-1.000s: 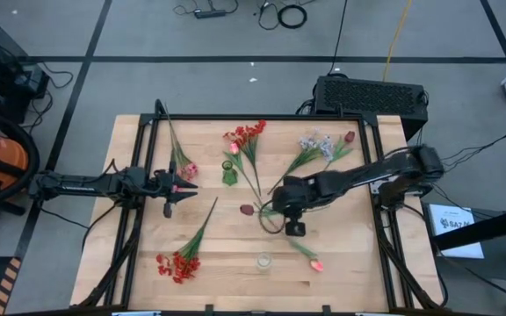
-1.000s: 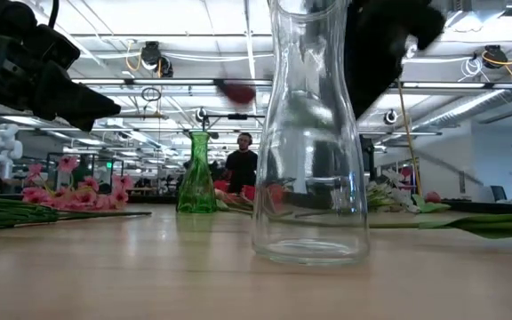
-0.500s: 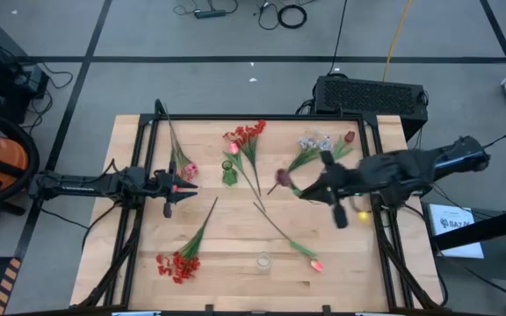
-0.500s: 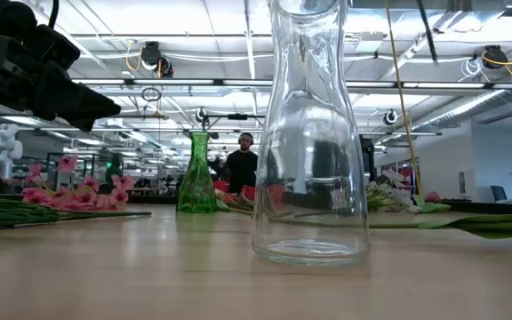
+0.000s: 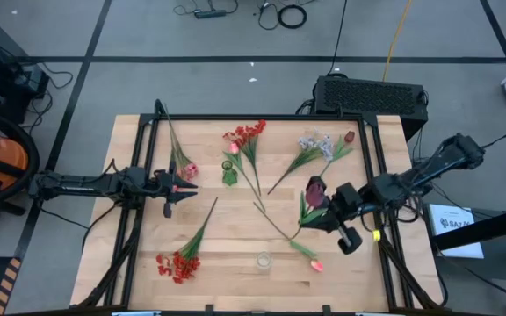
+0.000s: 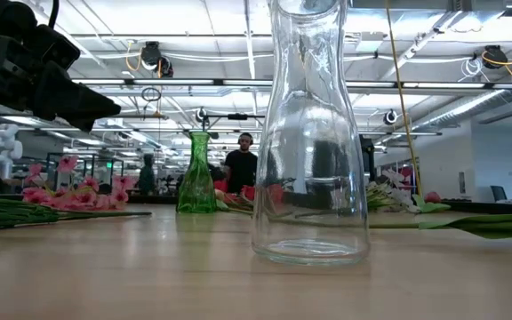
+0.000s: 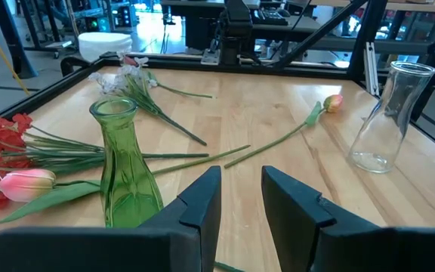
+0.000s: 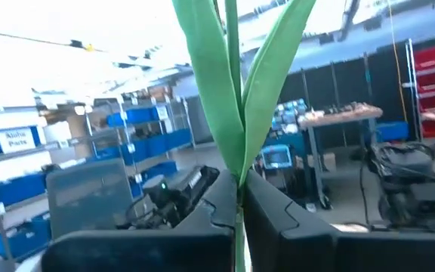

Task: Sort flowers into vase by color
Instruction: Put the bottom red tulip into the transparent vase

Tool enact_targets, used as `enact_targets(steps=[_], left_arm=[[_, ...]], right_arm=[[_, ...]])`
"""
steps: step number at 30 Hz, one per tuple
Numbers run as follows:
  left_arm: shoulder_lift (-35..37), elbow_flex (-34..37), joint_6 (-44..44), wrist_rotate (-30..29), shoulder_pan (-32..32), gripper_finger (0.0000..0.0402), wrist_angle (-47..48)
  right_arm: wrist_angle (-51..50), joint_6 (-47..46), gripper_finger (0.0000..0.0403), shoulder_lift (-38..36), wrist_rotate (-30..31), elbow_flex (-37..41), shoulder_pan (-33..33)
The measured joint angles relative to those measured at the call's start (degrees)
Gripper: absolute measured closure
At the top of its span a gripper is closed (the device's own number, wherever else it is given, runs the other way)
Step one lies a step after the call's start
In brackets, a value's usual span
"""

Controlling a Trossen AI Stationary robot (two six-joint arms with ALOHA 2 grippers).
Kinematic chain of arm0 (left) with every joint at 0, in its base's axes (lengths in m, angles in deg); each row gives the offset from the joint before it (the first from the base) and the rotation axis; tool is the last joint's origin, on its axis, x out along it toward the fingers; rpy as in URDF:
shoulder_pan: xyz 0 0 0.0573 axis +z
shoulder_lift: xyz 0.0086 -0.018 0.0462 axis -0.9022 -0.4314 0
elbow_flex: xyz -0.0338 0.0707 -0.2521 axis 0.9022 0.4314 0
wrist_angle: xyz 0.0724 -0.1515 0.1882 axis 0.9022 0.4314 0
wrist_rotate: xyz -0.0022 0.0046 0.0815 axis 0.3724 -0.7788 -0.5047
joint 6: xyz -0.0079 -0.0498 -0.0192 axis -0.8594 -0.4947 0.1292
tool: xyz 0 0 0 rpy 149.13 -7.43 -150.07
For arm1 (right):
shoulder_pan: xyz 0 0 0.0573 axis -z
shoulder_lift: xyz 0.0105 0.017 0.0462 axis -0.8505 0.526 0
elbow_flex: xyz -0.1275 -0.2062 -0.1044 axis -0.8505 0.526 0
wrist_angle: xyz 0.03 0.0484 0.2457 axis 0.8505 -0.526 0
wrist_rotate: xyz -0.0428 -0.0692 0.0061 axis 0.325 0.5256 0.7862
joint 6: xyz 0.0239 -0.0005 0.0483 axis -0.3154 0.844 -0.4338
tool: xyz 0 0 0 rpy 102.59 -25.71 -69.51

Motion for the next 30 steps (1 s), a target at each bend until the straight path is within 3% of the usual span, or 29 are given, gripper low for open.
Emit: enact_targets(steps=[15,30], left_arm=[[0.0,0.0,0.0,0.0,0.0,0.0297,0.0],[0.0,0.0,0.0,0.0,0.0,0.0297,0.0]], right_arm=[[17.8,1.6,0.0397,14.5,0.0,0.4,-2.8],[18.8,1.6,0.0397,24.7,0.3,0.4,-2.5]])
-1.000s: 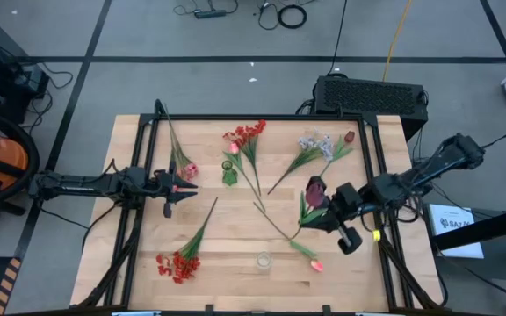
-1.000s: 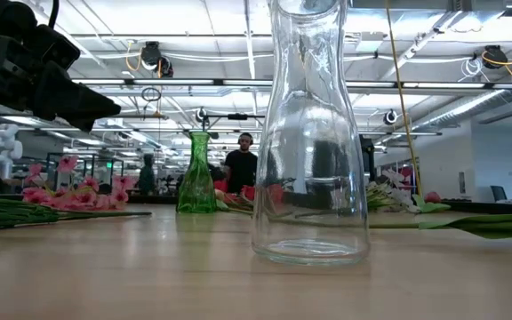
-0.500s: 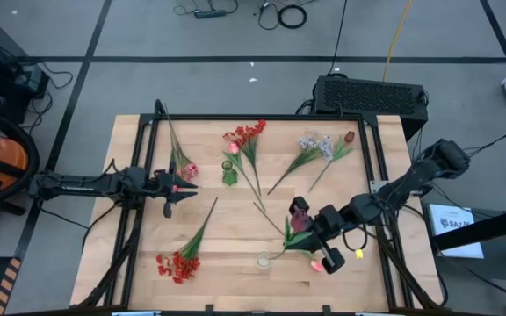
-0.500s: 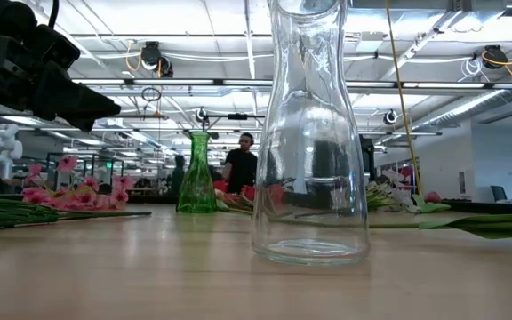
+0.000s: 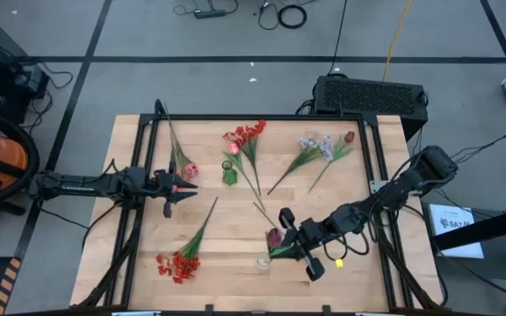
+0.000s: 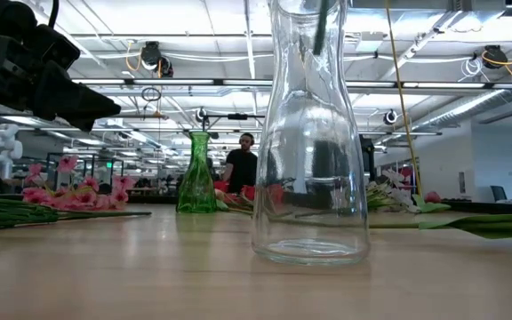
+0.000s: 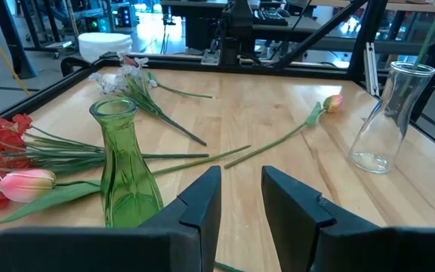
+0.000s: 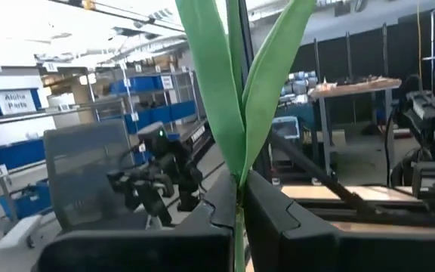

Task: Sort flowers into vase by color
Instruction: Put the bottom red tulip into the transparent vase

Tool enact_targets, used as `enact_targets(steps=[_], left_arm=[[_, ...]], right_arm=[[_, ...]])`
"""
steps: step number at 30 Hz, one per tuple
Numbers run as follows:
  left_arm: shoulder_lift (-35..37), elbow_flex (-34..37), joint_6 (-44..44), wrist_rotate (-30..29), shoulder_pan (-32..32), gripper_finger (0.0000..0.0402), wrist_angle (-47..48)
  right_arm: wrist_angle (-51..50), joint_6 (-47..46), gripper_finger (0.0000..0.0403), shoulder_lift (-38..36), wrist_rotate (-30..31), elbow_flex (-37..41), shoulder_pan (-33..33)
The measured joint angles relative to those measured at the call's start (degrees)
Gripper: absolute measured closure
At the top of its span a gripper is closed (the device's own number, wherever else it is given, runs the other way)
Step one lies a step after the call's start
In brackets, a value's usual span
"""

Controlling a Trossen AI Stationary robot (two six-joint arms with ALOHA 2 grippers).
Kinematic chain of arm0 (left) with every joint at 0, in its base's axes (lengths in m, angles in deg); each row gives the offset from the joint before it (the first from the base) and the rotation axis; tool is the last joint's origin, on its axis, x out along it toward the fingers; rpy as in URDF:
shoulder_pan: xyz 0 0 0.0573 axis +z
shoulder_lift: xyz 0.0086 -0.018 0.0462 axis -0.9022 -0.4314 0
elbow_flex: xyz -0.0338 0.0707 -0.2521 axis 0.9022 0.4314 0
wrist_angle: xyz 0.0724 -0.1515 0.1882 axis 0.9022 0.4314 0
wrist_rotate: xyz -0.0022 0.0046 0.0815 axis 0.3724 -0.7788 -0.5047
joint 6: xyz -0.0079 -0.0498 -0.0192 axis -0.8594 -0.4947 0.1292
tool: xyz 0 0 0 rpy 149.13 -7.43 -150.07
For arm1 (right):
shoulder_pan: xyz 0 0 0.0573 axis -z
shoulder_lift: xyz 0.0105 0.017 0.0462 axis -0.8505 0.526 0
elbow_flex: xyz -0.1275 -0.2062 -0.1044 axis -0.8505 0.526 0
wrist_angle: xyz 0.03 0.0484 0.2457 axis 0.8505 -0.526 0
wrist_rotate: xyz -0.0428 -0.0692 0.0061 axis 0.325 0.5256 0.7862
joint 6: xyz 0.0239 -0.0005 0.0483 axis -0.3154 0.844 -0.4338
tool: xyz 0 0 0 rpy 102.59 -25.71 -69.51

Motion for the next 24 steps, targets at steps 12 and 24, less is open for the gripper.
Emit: enact_targets(steps=[12,24], left_arm=[[0.0,0.0,0.0,0.0,0.0,0.0297,0.0],[0.0,0.0,0.0,0.0,0.0,0.0297,0.0]], right_arm=[[-0.2,-1.6,0.0397,7.7,0.0,0.0,0.0],[1.1,-1.7,0.039,11.1,0.2,0.0,0.0]])
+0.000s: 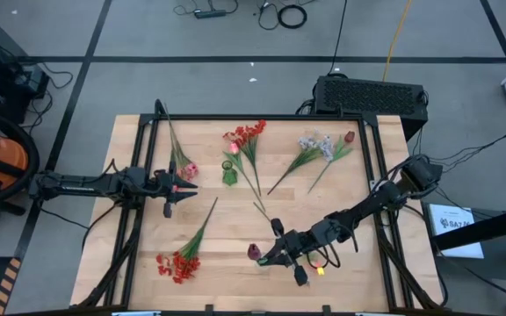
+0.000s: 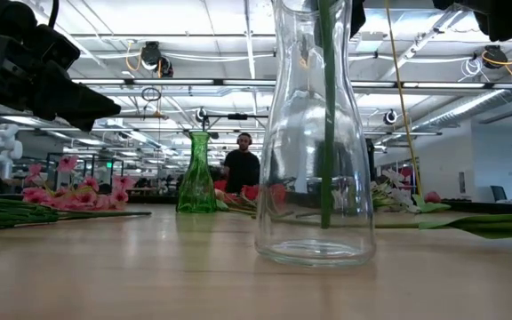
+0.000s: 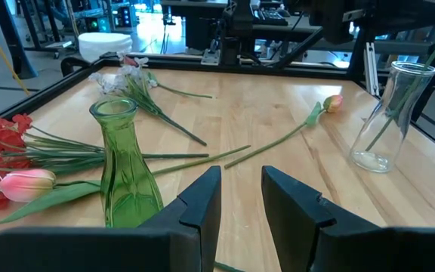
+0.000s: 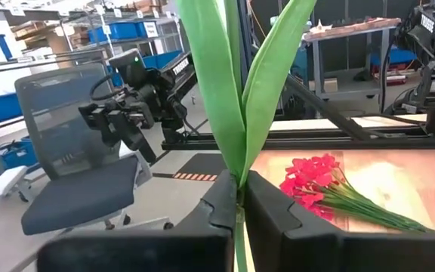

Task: Sort flowers into vase by color
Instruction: Put the bottom red tulip into the transparent vase, then put the pink flowers into the green vase

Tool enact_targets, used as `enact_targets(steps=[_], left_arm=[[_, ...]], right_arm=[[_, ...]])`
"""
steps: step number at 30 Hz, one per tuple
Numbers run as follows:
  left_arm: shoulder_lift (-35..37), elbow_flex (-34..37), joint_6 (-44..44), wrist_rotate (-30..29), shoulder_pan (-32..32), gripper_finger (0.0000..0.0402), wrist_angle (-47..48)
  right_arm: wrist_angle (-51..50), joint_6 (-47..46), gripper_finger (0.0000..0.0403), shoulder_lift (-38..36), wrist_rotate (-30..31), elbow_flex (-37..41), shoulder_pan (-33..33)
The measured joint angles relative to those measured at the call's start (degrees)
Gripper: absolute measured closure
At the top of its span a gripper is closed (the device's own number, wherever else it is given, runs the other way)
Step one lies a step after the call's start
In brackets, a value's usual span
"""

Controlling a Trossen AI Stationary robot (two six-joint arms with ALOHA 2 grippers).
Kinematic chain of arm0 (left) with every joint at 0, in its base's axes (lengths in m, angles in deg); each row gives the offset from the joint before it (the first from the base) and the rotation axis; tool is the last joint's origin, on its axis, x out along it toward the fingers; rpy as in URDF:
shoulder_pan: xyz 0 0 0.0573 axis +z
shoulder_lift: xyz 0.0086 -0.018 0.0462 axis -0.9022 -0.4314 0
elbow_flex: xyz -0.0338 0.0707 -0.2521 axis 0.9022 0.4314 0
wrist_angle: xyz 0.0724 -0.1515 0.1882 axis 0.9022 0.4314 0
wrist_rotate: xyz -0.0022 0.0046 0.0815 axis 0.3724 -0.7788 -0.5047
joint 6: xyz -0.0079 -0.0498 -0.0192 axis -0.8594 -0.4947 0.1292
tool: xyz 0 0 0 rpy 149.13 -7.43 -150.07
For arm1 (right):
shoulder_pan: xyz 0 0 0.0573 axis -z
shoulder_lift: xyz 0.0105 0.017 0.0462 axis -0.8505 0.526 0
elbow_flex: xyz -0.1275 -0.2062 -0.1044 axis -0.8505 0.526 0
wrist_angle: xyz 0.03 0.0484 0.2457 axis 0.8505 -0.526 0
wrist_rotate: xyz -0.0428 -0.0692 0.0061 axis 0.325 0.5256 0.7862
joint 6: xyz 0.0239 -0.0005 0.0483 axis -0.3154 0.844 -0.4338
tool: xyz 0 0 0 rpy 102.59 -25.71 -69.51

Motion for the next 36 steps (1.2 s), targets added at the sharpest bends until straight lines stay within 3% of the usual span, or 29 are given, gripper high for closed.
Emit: enact_targets(steps=[8,23,30,36], left_arm=[[0.0,0.0,0.0,0.0,0.0,0.0297,0.0],[0.0,0.0,0.0,0.0,0.0,0.0297,0.0],[0.0,0.0,0.0,0.0,0.0,0.0297,0.0],[0.0,0.0,0.0,0.0,0.0,0.0297,0.0]], right_arm=[[-2.5,0.0,0.0359,0.0,5.6,0.0,0.6],[-5.0,0.3,0.0237,-1.9,5.8,0.0,0.8],[-20.4,5.4,0.0194,-11.9,6.2,0.0,2.3],[-38.2,3.7,0.0184,-23.4,6.1,0.0,3.7]])
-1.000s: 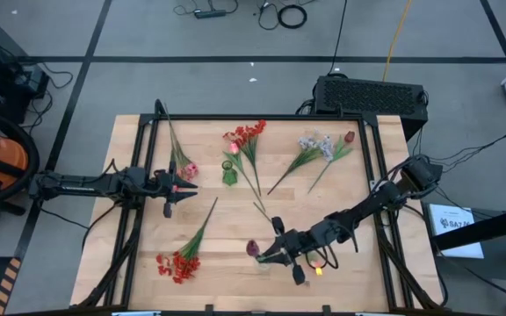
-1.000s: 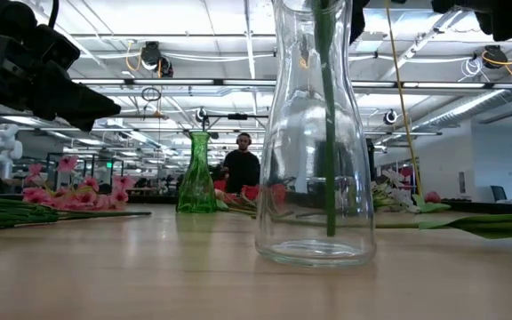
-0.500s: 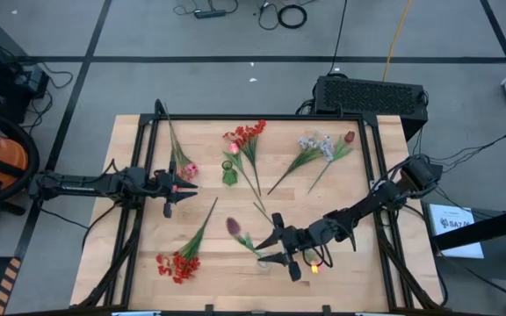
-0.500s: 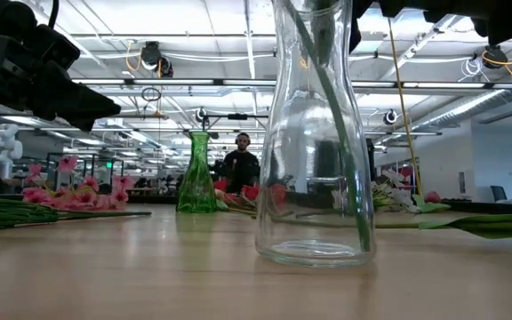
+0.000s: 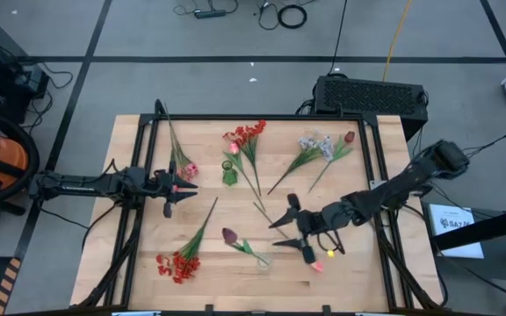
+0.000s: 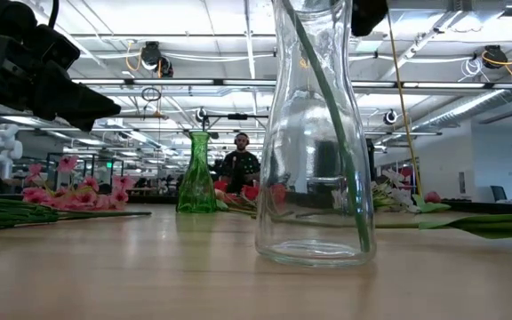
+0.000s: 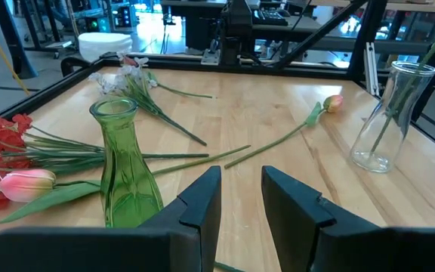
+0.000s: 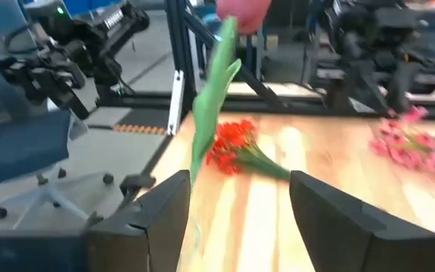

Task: Sort flowers into vase by color
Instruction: Put the pink flowers into the green vase

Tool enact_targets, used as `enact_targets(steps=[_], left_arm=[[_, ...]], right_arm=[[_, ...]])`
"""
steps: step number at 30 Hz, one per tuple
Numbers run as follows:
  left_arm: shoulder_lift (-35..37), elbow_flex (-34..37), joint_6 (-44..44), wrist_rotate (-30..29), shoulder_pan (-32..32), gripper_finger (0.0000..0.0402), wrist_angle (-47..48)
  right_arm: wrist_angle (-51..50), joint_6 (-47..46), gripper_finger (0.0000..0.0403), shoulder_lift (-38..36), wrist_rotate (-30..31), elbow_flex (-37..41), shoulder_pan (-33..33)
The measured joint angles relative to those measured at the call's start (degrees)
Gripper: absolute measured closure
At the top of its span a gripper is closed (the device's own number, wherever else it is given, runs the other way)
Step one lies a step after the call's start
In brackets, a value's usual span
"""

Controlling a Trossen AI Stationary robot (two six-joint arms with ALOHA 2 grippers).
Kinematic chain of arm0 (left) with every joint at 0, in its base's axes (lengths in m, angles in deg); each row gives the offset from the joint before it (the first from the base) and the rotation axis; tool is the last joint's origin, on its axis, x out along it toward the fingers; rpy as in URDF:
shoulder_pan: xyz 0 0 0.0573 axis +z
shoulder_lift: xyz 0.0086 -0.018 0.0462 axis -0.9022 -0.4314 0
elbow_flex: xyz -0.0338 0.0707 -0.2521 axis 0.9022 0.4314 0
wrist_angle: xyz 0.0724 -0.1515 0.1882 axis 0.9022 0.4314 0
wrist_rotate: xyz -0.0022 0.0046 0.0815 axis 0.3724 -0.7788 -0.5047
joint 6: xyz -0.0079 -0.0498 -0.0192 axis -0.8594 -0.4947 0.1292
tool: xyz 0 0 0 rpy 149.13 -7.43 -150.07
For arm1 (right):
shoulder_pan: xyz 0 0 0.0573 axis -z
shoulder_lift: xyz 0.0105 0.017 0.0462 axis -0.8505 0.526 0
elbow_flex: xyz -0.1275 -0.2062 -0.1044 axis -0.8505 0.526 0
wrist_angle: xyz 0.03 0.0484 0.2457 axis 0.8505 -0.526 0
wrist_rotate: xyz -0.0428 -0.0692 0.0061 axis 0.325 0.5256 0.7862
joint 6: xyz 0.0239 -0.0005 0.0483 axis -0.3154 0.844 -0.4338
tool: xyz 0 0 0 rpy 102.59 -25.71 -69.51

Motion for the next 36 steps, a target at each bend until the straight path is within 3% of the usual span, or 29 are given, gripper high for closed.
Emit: enact_targets(steps=[9,17,28,33,36], left_arm=[[0.0,0.0,0.0,0.0,0.0,0.0297,0.0],[0.0,0.0,0.0,0.0,0.0,0.0297,0.0],[0.0,0.0,0.0,0.0,0.0,0.0297,0.0],[0.0,0.0,0.0,0.0,0.0,0.0297,0.0],[0.0,0.0,0.0,0.0,0.0,0.0297,0.0]], right_arm=[[-20.4,-10.2,0.0202,-12.6,0.1,0.0,1.0],[-31.7,-24.7,0.0221,-13.6,5.4,0.0,2.3],[-57.1,-64.4,0.0263,-13.2,5.7,0.0,4.1],[-64.6,-79.1,0.0276,-13.2,5.7,0.0,4.2],[-65.6,-83.4,0.0281,-13.2,5.7,0.0,4.2]])
